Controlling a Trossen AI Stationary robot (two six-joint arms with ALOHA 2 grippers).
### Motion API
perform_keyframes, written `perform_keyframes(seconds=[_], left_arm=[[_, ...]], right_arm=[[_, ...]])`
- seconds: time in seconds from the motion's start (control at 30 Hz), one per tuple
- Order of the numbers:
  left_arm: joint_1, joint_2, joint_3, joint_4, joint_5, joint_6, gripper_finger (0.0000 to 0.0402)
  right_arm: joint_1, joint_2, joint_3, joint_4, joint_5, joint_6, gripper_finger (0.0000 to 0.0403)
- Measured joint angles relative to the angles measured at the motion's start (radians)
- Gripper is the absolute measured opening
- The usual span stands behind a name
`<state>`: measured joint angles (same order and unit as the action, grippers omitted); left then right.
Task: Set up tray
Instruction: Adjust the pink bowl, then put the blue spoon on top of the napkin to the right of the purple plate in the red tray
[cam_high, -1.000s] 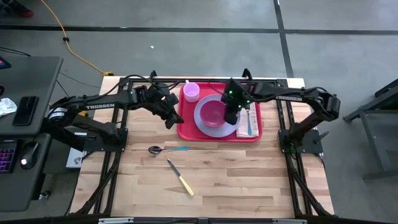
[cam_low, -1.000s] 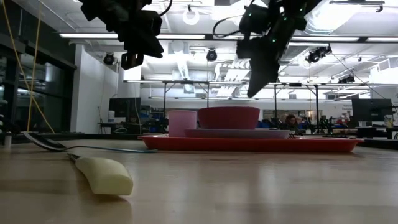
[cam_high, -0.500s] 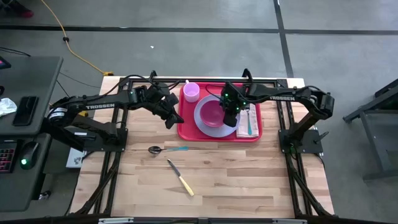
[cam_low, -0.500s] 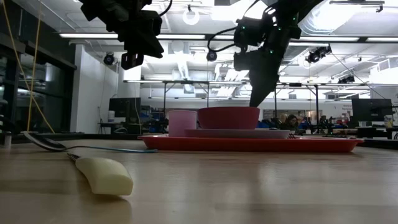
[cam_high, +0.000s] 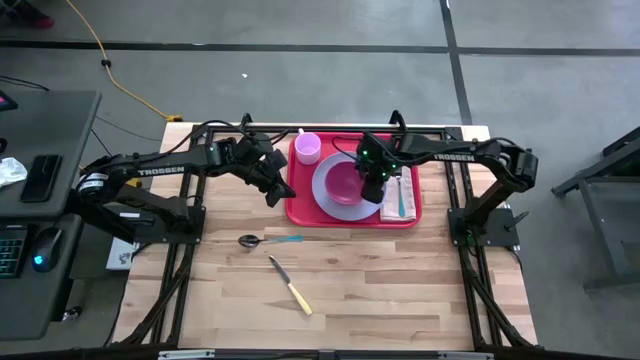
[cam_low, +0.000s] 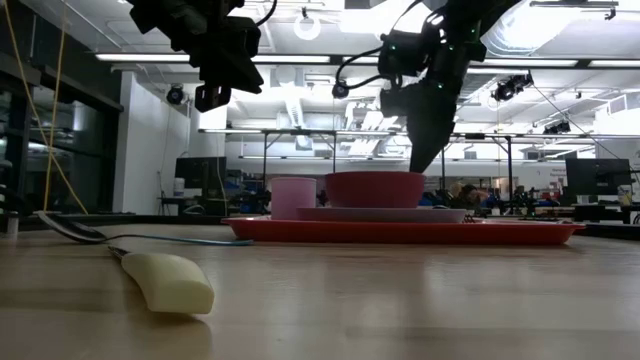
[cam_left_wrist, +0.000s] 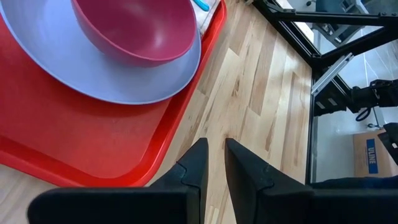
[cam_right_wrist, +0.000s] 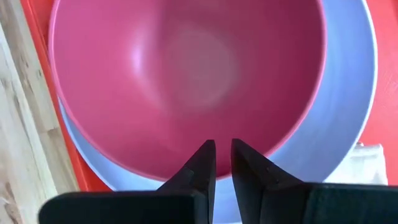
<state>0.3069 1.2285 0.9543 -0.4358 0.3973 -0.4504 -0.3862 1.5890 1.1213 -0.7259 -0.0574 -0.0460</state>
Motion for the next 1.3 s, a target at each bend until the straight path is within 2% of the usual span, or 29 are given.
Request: perform_keyframes(seconds=[0.5, 0.8, 0.97, 1.03, 1.13, 1.3], left_arm=[[0.0, 0.0, 0.0, 0.0, 0.0, -0.001, 0.0085], [0.0, 0.0, 0.0, 0.0, 0.02, -0.001, 0.0085], [-0.004, 0.0, 0.0, -0.044, 0.141, 0.026, 0.0085], [-0.024, -0.001, 0.0, -0.086, 0.159, 0.047, 0.0085], [-0.07, -0.008, 0.0, -0.18, 0.132, 0.079, 0.0085], [-0.164, -0.031, 0.0, -0.269, 0.004, 0.041, 0.0085]], right_arm=[[0.0, 0.0, 0.024, -0.017, 0.018, -0.007, 0.003], [0.006, 0.0, 0.234, -0.094, -0.026, -0.013, 0.003], [0.055, 0.0, 0.366, -0.144, -0.089, 0.01, 0.003], [0.088, 0.0, 0.399, -0.142, -0.125, 0.011, 0.003], [0.143, 0.0, 0.427, -0.136, -0.14, 0.01, 0.003], [0.223, 0.0, 0.431, -0.122, -0.127, 0.006, 0.003]])
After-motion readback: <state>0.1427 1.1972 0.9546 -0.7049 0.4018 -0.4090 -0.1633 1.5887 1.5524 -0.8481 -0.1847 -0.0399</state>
